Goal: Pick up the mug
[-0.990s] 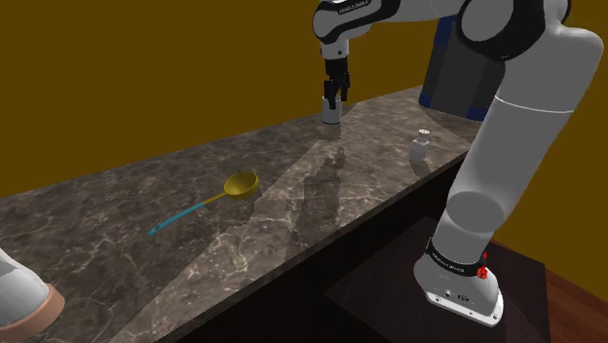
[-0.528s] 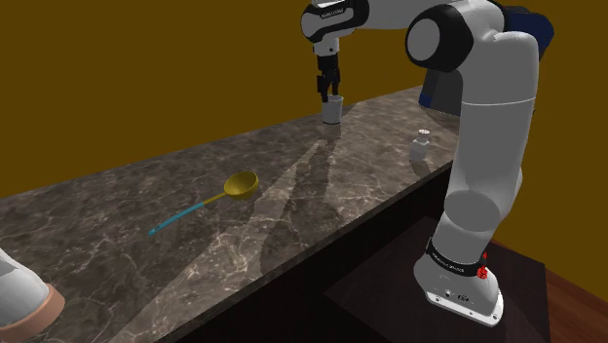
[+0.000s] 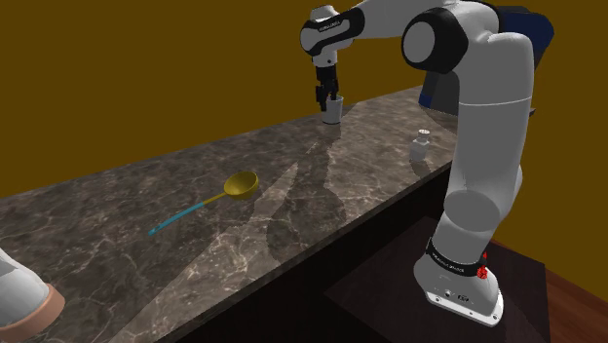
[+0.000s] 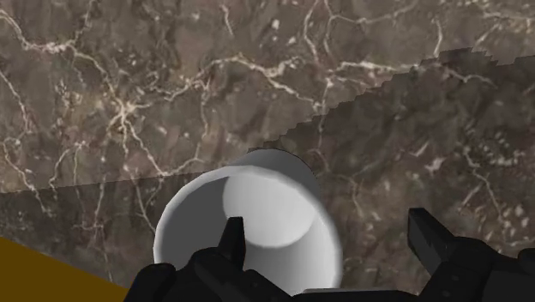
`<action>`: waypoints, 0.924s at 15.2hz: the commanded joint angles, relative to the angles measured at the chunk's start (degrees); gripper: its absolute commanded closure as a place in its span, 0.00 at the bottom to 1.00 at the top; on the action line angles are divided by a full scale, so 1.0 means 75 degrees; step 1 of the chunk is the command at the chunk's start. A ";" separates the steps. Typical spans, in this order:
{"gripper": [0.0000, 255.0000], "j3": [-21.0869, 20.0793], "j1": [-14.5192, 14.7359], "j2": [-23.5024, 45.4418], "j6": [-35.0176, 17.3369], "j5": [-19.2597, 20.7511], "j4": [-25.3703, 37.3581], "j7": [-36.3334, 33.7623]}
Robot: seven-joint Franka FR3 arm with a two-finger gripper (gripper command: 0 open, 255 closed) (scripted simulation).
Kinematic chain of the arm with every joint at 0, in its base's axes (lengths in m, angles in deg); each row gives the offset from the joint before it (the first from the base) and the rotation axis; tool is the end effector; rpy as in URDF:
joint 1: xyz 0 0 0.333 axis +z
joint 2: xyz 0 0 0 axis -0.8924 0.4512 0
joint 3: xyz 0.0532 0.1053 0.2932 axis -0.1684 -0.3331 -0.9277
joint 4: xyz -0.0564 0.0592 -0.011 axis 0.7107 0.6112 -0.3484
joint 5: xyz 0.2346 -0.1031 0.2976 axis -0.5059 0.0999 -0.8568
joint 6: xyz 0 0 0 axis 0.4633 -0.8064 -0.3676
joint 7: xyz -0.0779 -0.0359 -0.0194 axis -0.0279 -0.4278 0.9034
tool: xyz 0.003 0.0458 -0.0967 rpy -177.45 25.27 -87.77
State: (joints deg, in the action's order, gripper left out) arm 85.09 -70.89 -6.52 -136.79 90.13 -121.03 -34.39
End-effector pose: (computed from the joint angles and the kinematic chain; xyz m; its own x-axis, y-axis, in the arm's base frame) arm 0.5862 -0.2426 0.4942 0.9869 0.1190 -0.1090 0.1265 -0.9899 0.0644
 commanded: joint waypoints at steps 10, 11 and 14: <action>1.00 0.0000 0.0002 -0.0014 -0.0074 0.0004 -0.0083 -0.0004; 1.00 0.0000 0.0000 0.0000 -0.0071 0.0000 -0.0065 -0.0002; 1.00 0.0005 -0.0007 -0.0007 0.0233 -0.0001 0.0233 0.0021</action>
State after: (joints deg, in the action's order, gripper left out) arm 85.13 -70.98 -6.47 -135.78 90.09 -119.93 -34.21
